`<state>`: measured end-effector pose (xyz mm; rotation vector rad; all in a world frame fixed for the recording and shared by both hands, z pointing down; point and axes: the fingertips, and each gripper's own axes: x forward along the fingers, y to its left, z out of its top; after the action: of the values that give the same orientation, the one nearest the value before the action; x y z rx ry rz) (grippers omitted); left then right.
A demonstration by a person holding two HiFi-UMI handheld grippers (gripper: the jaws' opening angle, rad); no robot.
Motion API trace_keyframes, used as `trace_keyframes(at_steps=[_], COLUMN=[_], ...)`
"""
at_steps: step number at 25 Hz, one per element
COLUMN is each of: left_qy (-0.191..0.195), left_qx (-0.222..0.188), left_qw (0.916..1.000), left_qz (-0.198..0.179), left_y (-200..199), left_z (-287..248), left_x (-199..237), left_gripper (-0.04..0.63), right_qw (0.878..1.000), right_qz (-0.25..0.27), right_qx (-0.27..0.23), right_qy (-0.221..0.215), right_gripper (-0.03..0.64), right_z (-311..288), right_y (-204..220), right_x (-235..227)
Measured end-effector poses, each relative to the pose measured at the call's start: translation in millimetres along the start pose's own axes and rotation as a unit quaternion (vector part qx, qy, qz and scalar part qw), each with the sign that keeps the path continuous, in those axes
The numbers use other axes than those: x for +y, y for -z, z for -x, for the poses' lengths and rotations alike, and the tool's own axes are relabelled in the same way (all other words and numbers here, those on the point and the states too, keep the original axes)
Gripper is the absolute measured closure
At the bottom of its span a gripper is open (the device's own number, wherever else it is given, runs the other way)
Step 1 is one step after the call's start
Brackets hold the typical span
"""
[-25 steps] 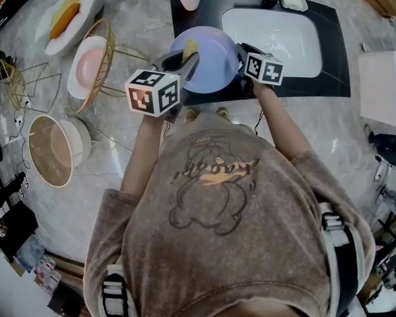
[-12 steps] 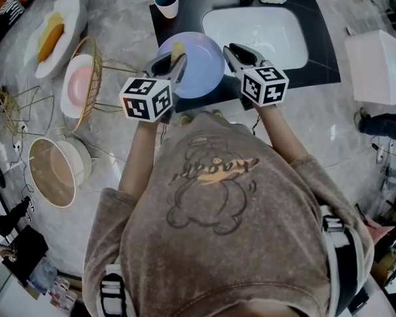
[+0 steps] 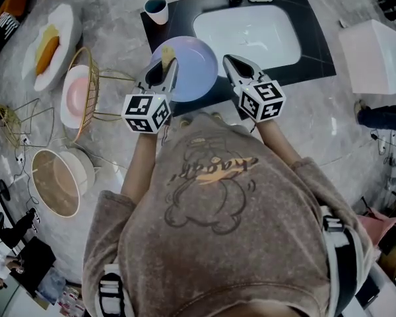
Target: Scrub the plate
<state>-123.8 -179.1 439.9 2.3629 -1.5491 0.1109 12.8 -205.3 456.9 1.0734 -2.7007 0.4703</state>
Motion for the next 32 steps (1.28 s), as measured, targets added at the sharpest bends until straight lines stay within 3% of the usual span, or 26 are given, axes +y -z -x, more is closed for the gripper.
trace_keyframes(at_steps=[7,16,32], left_qy=[-0.02,-0.063,-0.081], left_qx=[-0.027,-0.042,-0.053], left_qw=[0.9993,0.9971,0.9949], left_qz=[-0.019,0.011,0.029], left_y=[8.8,11.6,9.5], left_z=[7.7,17.7,28.8], left_x=[4.3,19.4,23.0], left_gripper=[0.514,0.514,0.514], right_qw=[1.0,0.999,0.999], right_qz=[0.003,0.028,0.034], right_qx=[-0.015,-0.013,-0.019], right_qy=[0.012,0.01,0.012], right_gripper=[0.617,0.617,0.617], right_z=[4.1,5.5,9.8], right_y=[2.1,7.7,6.0], right_x=[-4.3,-1.3,1.1])
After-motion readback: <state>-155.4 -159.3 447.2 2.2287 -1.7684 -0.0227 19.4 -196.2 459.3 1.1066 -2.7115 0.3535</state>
